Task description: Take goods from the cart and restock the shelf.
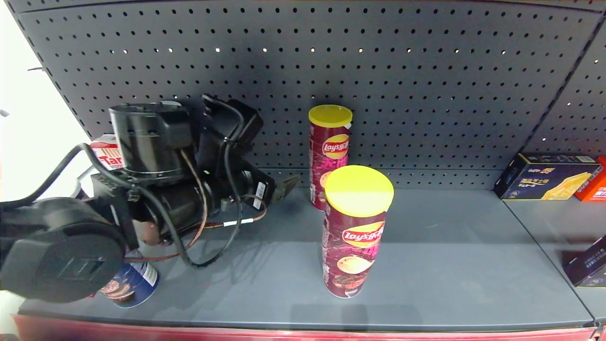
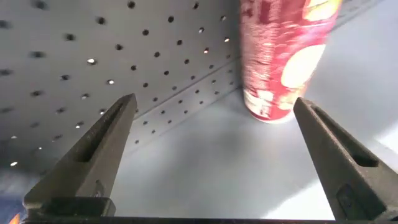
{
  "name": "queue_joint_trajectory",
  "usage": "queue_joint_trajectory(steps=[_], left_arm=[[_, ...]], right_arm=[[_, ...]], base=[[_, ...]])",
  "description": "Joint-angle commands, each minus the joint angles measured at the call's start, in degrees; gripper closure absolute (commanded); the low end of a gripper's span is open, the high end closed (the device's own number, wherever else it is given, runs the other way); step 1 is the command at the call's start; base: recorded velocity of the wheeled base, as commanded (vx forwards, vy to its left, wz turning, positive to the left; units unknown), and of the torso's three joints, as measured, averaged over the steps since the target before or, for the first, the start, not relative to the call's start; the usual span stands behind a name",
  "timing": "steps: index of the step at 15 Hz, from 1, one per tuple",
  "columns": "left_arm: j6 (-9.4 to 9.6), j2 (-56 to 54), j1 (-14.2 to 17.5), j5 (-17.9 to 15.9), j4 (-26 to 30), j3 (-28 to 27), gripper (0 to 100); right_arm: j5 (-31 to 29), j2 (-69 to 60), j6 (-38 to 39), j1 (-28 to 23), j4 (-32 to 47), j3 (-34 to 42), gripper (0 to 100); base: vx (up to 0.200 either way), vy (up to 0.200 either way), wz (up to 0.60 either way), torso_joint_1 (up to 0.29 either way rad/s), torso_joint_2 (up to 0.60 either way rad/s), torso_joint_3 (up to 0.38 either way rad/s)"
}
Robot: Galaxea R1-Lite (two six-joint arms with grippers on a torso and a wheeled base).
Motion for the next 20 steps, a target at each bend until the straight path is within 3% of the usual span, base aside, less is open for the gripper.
queue_joint_trajectory(steps=[1,9,14,17,20], left_arm=[[-0.03,-7.84,-1.7,0.08,0.14,4.54,0],[0.59,-21.2,-8.38,1.58,0.32,14.38,0],[0.59,-30.52,-10.49,1.75,0.06,24.14,0],[0.5,-37.11,-14.27,1.67,0.23,30.29,0],[0.5,-43.7,-14.53,1.58,0.41,36.0,0]], right_arm=[[0.02,0.07,-0.01,0.02,-0.01,0.0,0],[0.02,0.07,-0.01,0.02,-0.01,0.0,0],[0.02,0.07,-0.09,0.02,-0.01,0.0,0],[0.02,0.07,-0.01,0.02,-0.01,0.0,0],[0.02,0.07,-0.09,0.02,-0.01,0.0,0]], base=[[0.0,0.0,0.0,0.0,0.0,0.0],[0.0,0.0,0.0,0.0,0.0,0.0],[0.0,0.0,0.0,0.0,0.0,0.0],[0.0,0.0,0.0,0.0,0.0,0.0],[0.0,0.0,0.0,0.0,0.0,0.0]])
